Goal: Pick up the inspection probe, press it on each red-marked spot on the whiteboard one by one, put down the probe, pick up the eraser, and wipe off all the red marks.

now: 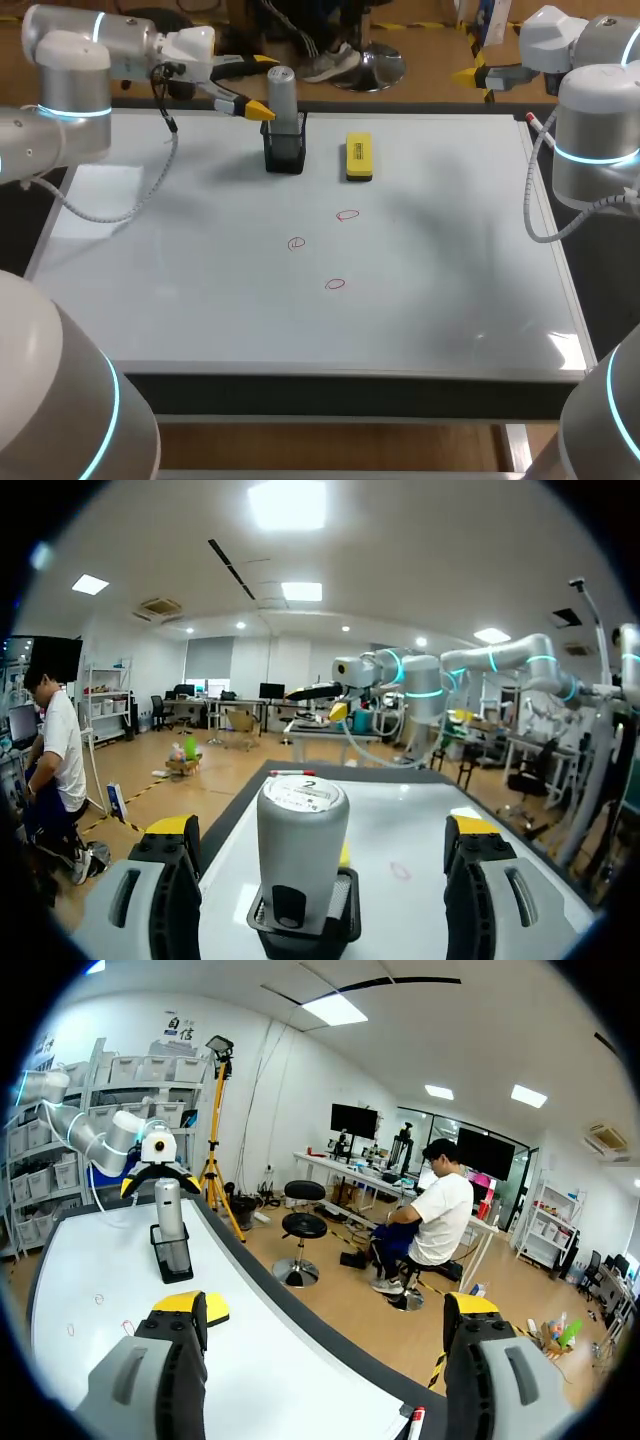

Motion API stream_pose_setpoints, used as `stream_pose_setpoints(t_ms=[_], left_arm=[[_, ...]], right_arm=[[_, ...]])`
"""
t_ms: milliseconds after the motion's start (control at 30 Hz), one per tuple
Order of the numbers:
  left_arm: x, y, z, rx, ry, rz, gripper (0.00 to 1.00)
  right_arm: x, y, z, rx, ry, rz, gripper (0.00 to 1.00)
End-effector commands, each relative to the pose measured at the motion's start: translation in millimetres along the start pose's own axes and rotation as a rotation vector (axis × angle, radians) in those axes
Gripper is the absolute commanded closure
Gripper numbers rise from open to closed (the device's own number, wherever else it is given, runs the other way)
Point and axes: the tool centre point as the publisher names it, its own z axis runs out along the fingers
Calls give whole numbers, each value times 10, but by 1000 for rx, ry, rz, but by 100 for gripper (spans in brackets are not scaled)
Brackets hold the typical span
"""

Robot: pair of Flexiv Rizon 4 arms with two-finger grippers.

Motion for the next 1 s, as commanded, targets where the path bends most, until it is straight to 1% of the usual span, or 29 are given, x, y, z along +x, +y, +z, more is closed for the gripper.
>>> stream_pose_setpoints(t_ms=[33, 100, 267, 400, 600, 1000], left_arm=[[-40, 70, 107, 11, -7, -7, 0], [-44, 84, 135, 28, -25, -13, 0], [-70, 136, 193, 24, -42, -13, 0], [-83, 142, 229, 11, -53, -17, 0], [-102, 169, 293, -18, -43, -21, 0], [-152, 150, 348, -25, -48, -20, 0]], right_arm=[[-5, -2, 1, 0, 1, 0, 0], [-5, -2, 1, 0, 1, 0, 0], [-5, -2, 1, 0, 1, 0, 0], [-5, -2, 1, 0, 1, 0, 0], [-5, -2, 1, 0, 1, 0, 0], [-5, -2, 1, 0, 1, 0, 0]])
